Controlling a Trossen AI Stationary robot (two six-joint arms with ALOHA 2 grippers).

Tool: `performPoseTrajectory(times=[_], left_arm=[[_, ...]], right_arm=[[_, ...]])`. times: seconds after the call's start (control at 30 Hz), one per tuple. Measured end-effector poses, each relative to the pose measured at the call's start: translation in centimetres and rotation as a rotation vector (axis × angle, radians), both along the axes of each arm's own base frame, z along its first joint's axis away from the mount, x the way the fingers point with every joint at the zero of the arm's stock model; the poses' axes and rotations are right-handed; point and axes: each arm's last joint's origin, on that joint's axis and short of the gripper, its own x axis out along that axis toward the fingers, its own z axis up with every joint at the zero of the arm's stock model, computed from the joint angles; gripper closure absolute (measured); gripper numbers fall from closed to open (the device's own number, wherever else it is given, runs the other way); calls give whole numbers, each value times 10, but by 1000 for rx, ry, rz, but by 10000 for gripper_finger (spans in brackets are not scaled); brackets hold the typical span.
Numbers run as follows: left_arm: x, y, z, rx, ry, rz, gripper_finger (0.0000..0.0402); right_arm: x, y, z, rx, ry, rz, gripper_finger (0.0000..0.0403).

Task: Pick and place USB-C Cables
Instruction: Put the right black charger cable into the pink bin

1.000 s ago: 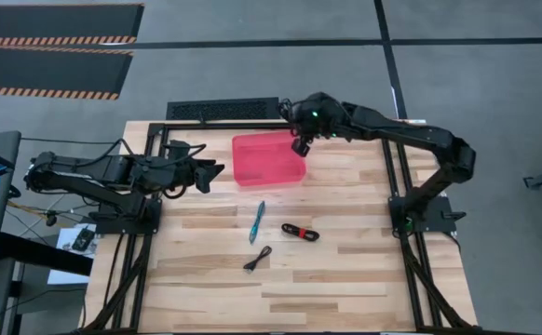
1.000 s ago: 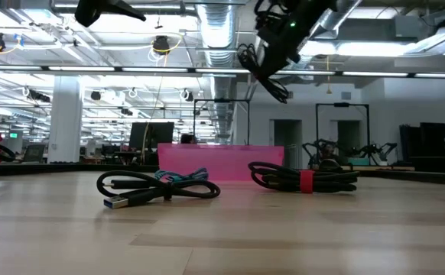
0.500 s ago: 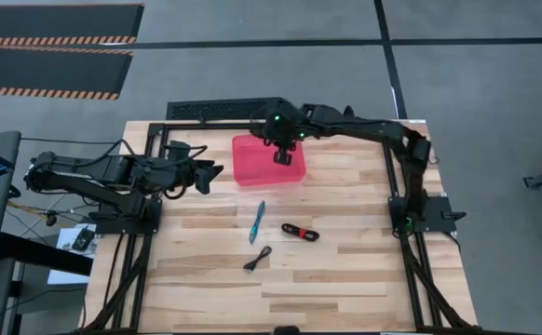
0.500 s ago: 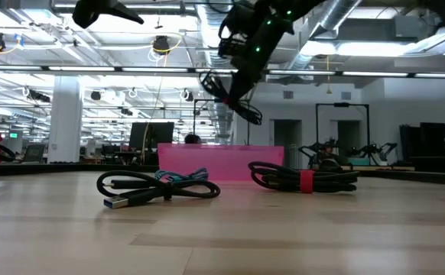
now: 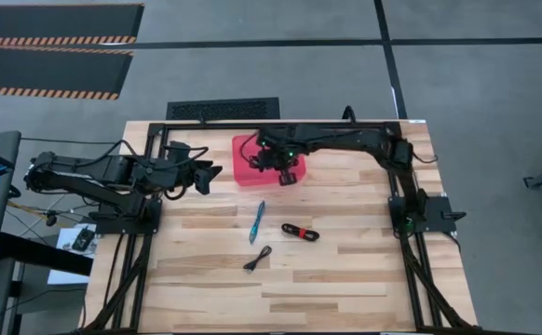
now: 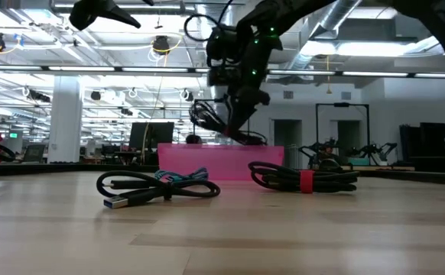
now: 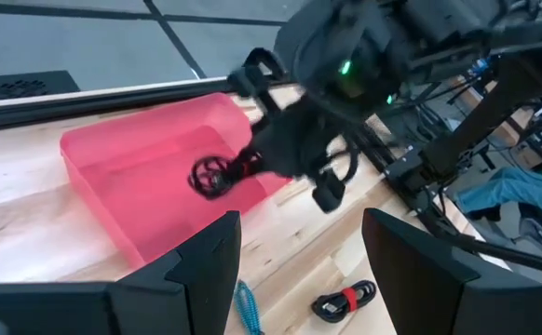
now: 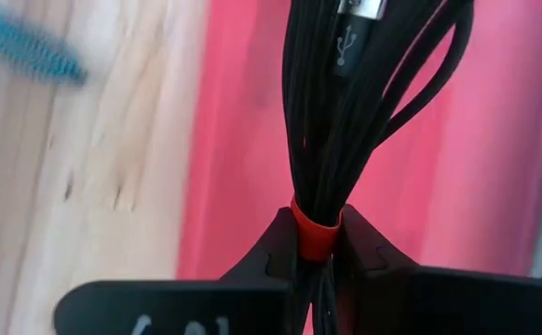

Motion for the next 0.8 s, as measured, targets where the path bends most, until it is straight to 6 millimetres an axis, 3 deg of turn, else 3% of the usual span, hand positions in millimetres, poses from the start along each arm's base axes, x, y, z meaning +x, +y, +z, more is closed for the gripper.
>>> performPoseTrajectory(times=[0.8], left_arm=[[-1, 0, -2, 5, 23, 11, 187]], right_arm=[[9, -9, -64, 56, 160, -21, 357]])
